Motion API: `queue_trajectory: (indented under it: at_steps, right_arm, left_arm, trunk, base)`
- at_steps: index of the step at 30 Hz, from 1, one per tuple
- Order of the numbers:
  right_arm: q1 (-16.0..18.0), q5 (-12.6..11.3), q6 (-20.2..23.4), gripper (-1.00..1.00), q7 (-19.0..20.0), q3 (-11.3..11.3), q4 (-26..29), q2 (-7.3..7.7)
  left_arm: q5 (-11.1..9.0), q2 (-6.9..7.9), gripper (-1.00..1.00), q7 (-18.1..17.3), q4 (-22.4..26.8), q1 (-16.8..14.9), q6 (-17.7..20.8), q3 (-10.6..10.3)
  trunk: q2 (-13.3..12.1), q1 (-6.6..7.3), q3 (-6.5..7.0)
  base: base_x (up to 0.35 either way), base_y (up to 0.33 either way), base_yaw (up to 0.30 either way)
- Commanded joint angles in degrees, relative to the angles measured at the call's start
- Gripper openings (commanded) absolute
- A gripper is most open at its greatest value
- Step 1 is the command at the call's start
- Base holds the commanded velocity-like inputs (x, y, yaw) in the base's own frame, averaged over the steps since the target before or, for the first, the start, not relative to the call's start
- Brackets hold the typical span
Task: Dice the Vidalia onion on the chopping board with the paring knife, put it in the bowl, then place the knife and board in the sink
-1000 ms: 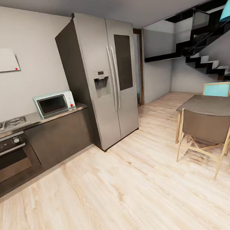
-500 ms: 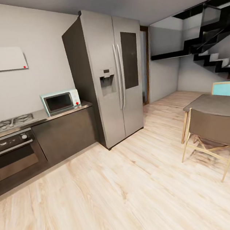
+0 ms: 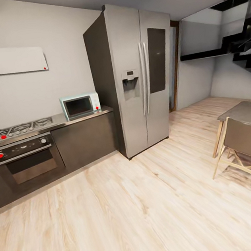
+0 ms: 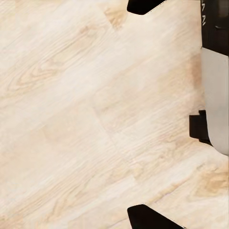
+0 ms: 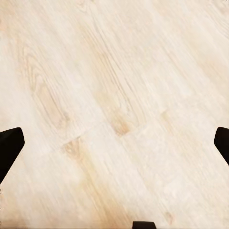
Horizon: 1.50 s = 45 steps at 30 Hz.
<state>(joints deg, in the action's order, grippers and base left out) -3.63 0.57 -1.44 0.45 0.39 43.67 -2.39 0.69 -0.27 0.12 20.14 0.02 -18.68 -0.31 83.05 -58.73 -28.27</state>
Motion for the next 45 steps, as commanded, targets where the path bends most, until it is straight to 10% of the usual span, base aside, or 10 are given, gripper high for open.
queue_trajectory:
  at_steps: [1,45]
  right_arm:
    - [-0.04,0.06,-0.11,1.0,0.05,-0.02,0.05,0.02]
    - [0.02,0.04,-0.14,1.0,0.01,-0.04,-0.95,0.07]
  left_arm:
    - [0.08,0.02,1.0,0.02,-0.43,-0.01,-1.16,-0.03]
    - [0.01,0.01,1.0,0.05,-2.39,0.01,-5.08,-0.04]
  trunk:
    - [0.02,0.0,-0.09]
    - [0.02,0.0,-1.98]
  base:
    - [0.0,0.0,0.236]
    - [0.0,0.11,0.257]
